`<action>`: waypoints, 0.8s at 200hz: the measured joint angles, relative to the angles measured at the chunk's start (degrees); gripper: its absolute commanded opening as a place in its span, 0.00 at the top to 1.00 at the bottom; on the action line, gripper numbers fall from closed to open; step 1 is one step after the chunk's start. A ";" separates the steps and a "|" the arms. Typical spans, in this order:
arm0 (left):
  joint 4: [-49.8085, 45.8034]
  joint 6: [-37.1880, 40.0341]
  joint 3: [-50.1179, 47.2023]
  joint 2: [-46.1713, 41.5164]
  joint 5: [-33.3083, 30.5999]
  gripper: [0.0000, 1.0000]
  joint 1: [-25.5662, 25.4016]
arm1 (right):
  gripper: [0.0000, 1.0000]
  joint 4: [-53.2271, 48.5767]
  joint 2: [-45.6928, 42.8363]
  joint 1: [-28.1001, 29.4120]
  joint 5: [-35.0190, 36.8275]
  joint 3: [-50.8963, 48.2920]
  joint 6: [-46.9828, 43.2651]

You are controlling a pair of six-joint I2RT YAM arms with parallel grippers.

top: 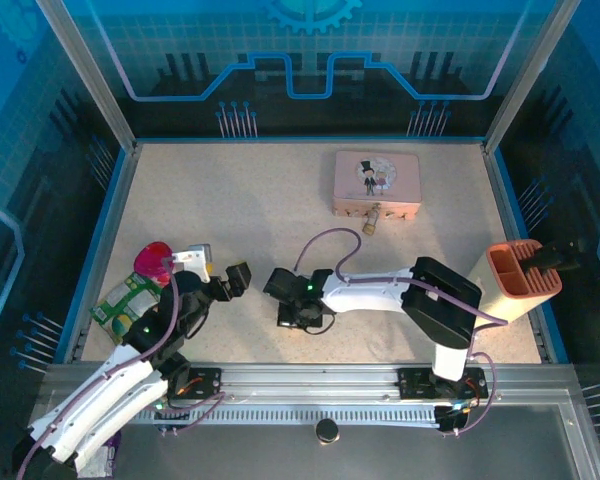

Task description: Unlock the padlock with the key

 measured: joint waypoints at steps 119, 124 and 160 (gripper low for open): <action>3.54 -4.11 -0.37 5.90 6.16 0.01 0.00 | 1.00 10.56 -13.66 -2.80 4.66 -9.66 0.79; 3.74 -4.17 -0.37 6.45 6.69 0.01 0.00 | 1.00 10.67 -13.66 -3.10 4.74 -9.66 0.79; 5.44 -4.07 -0.37 8.59 9.68 0.01 0.00 | 1.00 10.32 -13.66 -4.17 4.87 -9.64 0.39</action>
